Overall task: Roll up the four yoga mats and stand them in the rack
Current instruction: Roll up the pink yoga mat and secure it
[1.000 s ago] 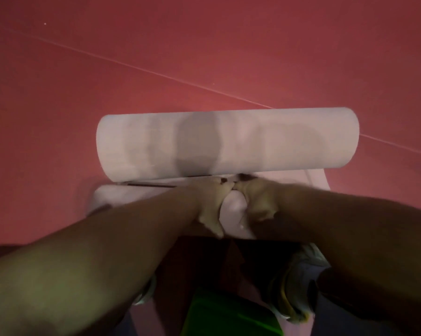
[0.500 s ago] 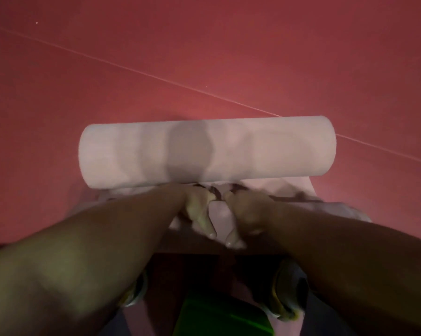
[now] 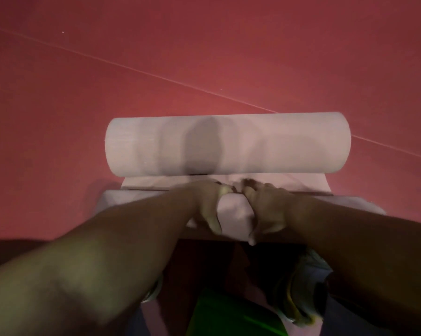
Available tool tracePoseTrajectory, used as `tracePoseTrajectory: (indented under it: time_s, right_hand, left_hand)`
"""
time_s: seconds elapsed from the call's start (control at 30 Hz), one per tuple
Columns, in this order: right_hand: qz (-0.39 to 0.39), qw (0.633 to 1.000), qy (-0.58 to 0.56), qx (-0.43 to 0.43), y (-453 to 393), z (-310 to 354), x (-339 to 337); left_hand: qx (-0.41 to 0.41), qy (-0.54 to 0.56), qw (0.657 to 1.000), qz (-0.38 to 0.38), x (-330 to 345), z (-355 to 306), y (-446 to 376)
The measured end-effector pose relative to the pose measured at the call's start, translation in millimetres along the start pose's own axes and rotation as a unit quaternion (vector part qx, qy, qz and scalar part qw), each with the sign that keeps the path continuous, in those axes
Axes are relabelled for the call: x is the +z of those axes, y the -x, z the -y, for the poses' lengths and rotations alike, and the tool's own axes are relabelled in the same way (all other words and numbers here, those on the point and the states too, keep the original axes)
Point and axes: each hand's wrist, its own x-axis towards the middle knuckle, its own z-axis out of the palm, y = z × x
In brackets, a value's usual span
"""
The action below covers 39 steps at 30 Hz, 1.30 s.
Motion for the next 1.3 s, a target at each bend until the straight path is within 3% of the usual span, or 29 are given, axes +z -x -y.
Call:
tracePoseTrajectory:
  time_s: [0.1, 0.37, 0.5, 0.57, 0.67, 0.8, 0.97, 1.03, 1.13, 1.2, 1.3]
  right_hand:
    - [-0.015, 1.000, 0.010, 0.006, 3, 1, 8]
    - [0.089, 0.994, -0.066, 0.007, -17, -15, -17]
    - [0.038, 0.997, -0.070, -0.007, -12, -14, -15]
    - [-0.002, 0.997, -0.077, -0.009, -10, -15, -12]
    - [-0.022, 0.998, -0.066, -0.006, -4, -19, -8]
    - [0.035, 0.999, 0.006, -0.015, -1, -10, 10]
    - [0.029, 0.997, -0.066, 0.019, -9, -15, -2]
    - [0.052, 0.996, -0.069, 0.024, -17, -18, -13]
    - [0.108, 0.993, -0.040, 0.024, -20, -17, -27]
    - [0.099, 0.994, -0.044, 0.021, -18, -17, -27]
    - [0.049, 0.997, -0.060, 0.001, -17, -19, -28]
  left_hand:
    - [0.051, 0.004, 0.998, 0.036, -5, 2, -6]
    - [0.109, -0.049, 0.992, -0.031, -5, 9, 8]
    - [0.004, -0.104, 0.994, -0.033, 5, -4, 12]
    - [0.017, -0.065, 0.997, -0.028, 2, -6, 6]
    - [0.042, 0.017, 0.999, 0.013, -14, -1, 0]
    - [0.011, 0.059, 0.991, 0.116, -9, 2, -9]
    - [0.043, 0.011, 0.999, -0.016, -11, -1, 5]
    - [0.084, 0.023, 0.996, -0.022, -11, 2, 11]
    - [0.094, -0.061, 0.993, -0.041, 4, 1, 14]
    - [0.074, -0.066, 0.994, -0.055, 11, -1, 11]
    - [0.059, 0.021, 0.998, -0.026, -3, -1, 4]
